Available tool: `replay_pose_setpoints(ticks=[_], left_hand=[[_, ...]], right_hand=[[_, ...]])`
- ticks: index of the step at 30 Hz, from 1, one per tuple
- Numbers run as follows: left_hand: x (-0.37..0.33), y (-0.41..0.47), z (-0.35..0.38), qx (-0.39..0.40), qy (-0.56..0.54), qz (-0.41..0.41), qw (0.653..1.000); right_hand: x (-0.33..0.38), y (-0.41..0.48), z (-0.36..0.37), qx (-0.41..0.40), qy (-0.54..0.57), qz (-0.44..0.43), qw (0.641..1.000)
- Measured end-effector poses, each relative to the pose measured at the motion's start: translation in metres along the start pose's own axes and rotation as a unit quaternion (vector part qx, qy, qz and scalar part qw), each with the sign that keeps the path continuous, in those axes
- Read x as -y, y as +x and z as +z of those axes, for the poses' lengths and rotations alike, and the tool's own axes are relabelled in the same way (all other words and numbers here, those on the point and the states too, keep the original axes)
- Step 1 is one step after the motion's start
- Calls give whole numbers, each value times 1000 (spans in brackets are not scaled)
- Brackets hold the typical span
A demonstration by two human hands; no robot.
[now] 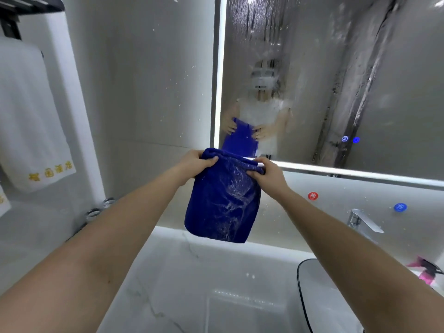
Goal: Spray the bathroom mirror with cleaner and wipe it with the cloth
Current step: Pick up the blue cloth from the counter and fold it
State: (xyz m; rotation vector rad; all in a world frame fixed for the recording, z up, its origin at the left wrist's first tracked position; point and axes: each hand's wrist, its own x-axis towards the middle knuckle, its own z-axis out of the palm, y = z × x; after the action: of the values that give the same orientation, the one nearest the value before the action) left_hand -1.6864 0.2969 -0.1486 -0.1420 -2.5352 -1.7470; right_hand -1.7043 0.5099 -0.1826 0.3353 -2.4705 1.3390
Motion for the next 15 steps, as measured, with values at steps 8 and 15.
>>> replay_pose_setpoints(ticks=[8, 15], left_hand=[[-129, 36, -51, -60, -69, 137, 986], [-207, 98, -100, -58, -71, 219, 971]], right_hand=[[107, 72, -55, -179, 78, -121, 973], [177, 142, -96, -268, 46, -212, 939]])
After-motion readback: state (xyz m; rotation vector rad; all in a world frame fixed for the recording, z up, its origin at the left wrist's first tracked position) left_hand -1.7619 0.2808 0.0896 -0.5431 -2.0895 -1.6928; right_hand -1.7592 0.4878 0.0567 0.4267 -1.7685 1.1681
